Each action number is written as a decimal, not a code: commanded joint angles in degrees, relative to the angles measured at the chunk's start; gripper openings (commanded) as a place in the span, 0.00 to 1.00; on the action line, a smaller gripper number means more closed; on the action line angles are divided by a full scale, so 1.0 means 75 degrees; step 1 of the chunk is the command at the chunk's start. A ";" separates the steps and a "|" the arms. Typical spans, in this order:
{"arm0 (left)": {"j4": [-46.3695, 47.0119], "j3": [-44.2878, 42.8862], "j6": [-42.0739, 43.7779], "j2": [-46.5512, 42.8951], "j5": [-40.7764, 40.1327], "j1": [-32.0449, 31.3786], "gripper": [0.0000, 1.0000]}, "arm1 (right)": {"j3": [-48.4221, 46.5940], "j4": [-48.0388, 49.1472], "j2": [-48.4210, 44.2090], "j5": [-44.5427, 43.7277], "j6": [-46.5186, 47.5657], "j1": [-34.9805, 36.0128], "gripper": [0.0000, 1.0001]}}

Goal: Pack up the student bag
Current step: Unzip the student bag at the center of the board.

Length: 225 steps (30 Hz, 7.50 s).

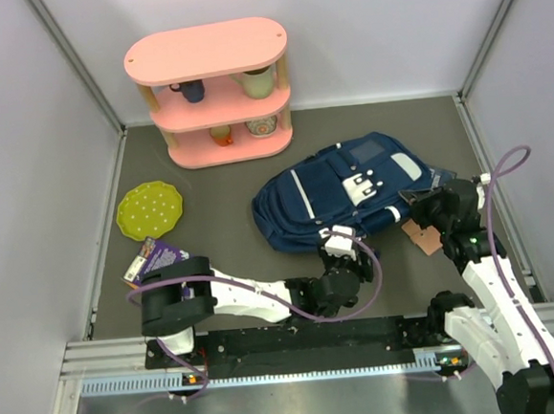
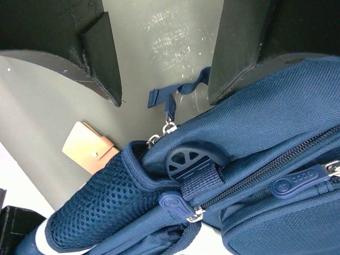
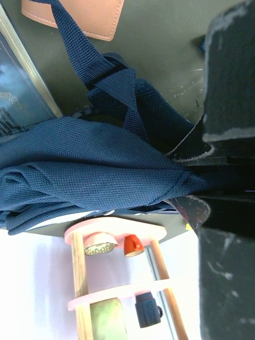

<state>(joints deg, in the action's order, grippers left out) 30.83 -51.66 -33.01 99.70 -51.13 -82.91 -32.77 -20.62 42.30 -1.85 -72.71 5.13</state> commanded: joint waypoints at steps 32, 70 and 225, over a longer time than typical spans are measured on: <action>0.0882 0.0700 -0.0262 -0.0566 -0.0612 0.0145 0.00 | -0.0786 0.0370 -0.0121 0.0024 0.0178 0.0114 0.00; -0.2424 0.1051 -0.1352 -0.1680 0.2670 -0.0113 0.00 | -0.2663 0.0172 0.3646 0.1770 0.5112 -0.1959 0.99; -0.6548 0.2387 -0.2407 -0.4783 0.2739 0.4258 0.88 | -0.0176 0.0148 -0.0520 0.3621 0.3353 0.2106 0.00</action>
<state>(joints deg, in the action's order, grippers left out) -16.80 -35.90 -50.89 71.92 -30.50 -51.00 -29.10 -24.73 36.58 21.54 -52.31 20.62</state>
